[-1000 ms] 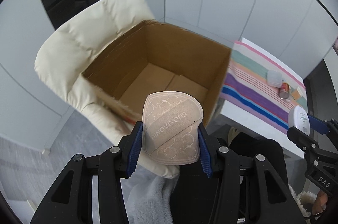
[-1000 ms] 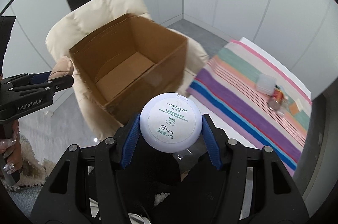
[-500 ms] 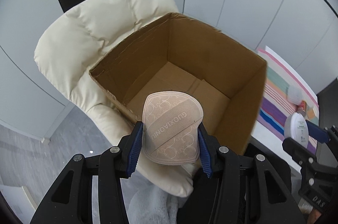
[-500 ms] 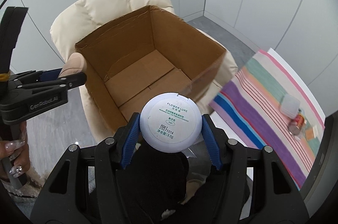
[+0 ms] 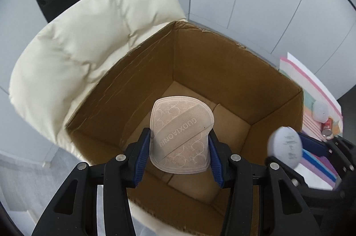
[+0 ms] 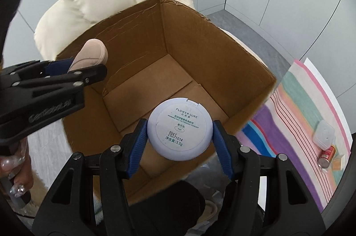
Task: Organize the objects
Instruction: 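Open both grippers to drop the puff and compact into the box, then withdraw both tools from the box back toward the table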
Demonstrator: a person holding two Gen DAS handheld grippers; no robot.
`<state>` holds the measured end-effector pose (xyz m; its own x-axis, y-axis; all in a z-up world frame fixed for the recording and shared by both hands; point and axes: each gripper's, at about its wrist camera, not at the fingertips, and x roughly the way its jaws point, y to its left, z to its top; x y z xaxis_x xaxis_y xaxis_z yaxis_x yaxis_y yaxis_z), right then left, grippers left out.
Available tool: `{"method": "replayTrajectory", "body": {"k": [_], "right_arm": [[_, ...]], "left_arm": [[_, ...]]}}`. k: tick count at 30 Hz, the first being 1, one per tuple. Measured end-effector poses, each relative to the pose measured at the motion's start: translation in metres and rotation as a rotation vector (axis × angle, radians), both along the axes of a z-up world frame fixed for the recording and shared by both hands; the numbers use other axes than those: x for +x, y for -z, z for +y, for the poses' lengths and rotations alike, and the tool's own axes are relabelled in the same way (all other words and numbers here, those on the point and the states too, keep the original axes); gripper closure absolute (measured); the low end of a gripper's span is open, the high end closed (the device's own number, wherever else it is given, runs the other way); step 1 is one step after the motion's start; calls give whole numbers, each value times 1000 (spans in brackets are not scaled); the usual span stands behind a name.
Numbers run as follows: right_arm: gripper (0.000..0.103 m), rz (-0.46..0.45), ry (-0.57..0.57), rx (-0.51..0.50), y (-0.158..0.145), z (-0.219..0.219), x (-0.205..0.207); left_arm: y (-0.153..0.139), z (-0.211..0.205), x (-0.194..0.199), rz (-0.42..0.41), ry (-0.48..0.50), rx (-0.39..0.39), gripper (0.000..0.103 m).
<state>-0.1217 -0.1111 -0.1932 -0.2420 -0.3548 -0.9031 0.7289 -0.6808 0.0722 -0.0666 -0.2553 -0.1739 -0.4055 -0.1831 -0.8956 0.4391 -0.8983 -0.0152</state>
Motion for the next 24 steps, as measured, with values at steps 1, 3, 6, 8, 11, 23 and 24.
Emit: {"method": "replayTrajectory", "body": {"k": [1,3,6,8,11,23,24], "right_arm": [[42,-5,4,-10,2,-1,-4],[10,-10,4,-33,6,-5,-9],[0,45,15,-43,5,-7,-9],[0,60,11,-45,4,-9,-9],[0,42,6,-63,4,-10,-10],[0,59,8,-67,-4,-2,-5],[0,60,9,-67,-5,-2,-4]], "left_arm": [[2,-1,0,6,11,9,41],[9,-3,-1,-18,35,28,31],[17,-10,0,-54,15,70,23],[18,-12,2,-51,10,88,22],[17,-13,4,-50,2,89,22],[10,-14,7,-45,12,64,22],[8,-15,10,-43,10,67,22]]}}
